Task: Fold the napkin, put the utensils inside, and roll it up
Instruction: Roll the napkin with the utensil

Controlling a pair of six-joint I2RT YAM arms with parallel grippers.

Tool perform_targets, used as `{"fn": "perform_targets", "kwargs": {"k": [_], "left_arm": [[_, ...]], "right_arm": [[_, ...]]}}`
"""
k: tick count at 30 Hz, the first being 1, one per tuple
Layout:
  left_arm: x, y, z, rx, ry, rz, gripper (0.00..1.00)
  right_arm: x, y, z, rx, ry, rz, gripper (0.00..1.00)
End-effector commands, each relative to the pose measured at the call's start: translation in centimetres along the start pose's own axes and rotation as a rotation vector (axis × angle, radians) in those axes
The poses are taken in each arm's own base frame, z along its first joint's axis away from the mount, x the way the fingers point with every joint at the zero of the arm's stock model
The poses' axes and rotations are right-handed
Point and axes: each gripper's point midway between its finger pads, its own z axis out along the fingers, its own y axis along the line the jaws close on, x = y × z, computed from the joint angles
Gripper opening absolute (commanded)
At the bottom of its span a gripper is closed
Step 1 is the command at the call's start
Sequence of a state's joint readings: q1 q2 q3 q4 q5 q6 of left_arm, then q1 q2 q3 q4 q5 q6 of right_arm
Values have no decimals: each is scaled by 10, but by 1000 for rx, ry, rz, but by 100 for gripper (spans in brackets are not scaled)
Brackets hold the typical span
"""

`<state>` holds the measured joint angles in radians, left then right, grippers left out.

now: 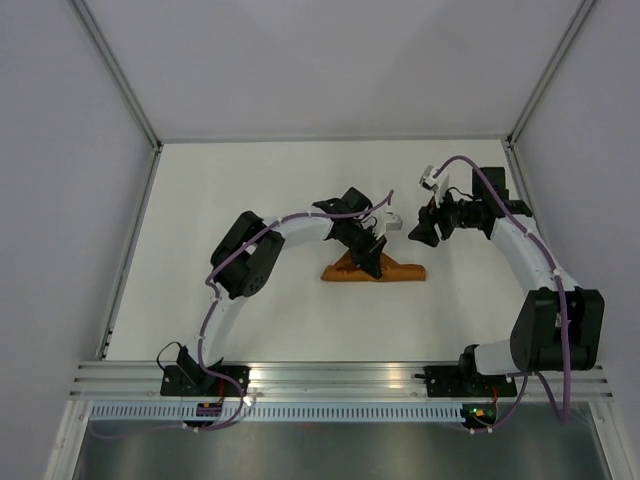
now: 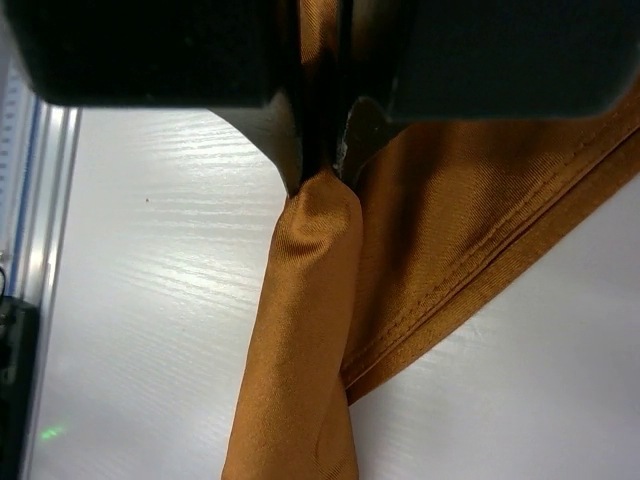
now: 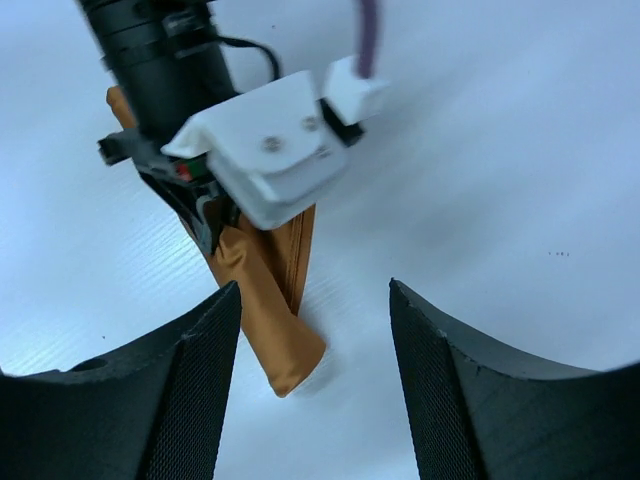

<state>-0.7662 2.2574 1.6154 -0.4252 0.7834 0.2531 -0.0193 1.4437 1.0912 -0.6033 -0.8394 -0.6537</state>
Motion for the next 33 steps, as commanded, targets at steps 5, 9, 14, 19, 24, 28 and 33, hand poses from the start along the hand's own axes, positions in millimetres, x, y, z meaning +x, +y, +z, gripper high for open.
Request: {"fn": "perform_targets", "kwargs": {"k": [5, 9, 14, 19, 24, 28, 33], "left_arm": [[77, -2, 6, 72, 223, -367, 5], [73, 1, 5, 91, 221, -409, 6], [74, 4, 6, 105, 229, -443, 8], [74, 4, 7, 117, 230, -452, 9], [72, 5, 6, 117, 231, -454, 9], [72, 4, 7, 123, 232, -456, 11], [66, 3, 4, 127, 221, -441, 20]], "right_arm": [[30, 45, 26, -6, 46, -317, 67], [45, 66, 48, 26, 75, -473, 68], [69, 78, 63, 22, 135, -549, 70], [99, 91, 82, -14, 207, -606, 70], [104, 92, 95, 23, 218, -674, 70], [106, 95, 101, 19, 233, -683, 70], [110, 97, 106, 6, 254, -683, 64]]}}
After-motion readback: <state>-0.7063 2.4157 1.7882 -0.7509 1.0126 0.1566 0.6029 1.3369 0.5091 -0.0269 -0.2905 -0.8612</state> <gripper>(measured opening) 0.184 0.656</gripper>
